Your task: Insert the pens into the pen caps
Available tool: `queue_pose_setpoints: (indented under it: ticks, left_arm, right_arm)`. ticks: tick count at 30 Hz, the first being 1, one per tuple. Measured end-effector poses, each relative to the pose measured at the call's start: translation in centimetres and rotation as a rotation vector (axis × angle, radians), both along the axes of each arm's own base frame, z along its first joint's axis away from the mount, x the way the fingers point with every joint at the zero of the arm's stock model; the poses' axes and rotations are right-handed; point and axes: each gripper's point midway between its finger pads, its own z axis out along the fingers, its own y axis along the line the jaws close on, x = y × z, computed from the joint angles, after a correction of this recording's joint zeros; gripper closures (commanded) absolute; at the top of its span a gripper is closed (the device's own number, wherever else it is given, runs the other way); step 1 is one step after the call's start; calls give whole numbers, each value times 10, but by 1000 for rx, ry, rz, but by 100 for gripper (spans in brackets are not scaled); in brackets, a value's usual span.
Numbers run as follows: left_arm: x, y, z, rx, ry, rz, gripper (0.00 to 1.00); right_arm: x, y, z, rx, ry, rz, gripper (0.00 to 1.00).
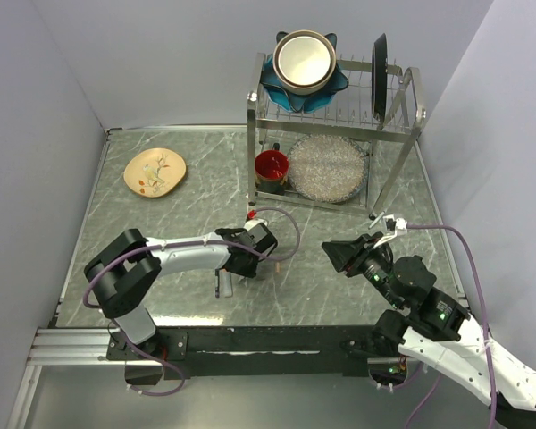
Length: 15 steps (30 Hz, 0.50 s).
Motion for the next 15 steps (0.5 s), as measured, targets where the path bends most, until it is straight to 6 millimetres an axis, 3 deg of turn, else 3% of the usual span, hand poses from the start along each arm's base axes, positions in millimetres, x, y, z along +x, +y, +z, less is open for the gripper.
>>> queue_pose_setpoints:
  ticks: [2, 6, 12, 15]
  left_arm:
    - [0, -1, 0, -4, -1, 3, 75]
    - [0, -1, -1, 0, -13, 5, 97]
    - [-4, -3, 1, -5, -17, -38, 99]
    - [-16, -9, 10, -59, 13, -97, 99]
  right_arm:
    - [0, 0, 0, 0, 0, 0, 58]
    - [0, 0, 0, 0, 1, 1, 58]
    - [-2, 6, -2, -5, 3, 33, 49]
    - [-9, 16, -13, -39, -10, 112, 43]
